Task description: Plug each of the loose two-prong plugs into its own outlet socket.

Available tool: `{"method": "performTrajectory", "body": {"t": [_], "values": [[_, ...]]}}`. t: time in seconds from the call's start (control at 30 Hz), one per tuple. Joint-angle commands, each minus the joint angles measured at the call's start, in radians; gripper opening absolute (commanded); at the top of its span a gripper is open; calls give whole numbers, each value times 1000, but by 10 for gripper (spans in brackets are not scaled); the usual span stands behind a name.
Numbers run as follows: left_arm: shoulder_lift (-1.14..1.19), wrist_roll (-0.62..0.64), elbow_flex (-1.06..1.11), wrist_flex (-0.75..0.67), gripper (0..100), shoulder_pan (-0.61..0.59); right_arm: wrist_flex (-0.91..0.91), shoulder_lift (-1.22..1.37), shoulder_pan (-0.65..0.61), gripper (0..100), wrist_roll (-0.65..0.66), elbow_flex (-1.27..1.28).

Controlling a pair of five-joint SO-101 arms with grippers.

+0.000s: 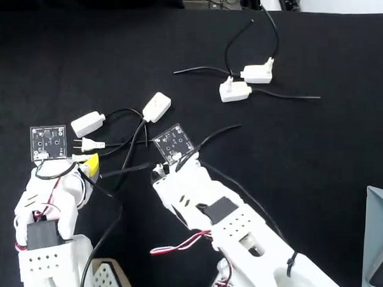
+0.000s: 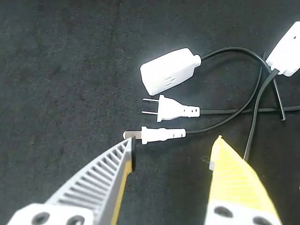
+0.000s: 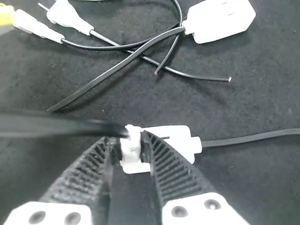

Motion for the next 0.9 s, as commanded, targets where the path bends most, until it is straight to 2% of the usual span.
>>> {"method": "performTrajectory", "body": {"t": [0.0,0.43,0.7,0.87], "values": [[-8,6,-8,2,266,-5,-20,8,-9,11,3,-24],[-8,6,-8,3,266,-7,-15,165,-8,11,87,-62],[-8,6,-8,2,266,-8,-12,360,-3,11,143,-145],[-8,6,-8,2,266,-10,-12,369,77,11,144,-183]]}}
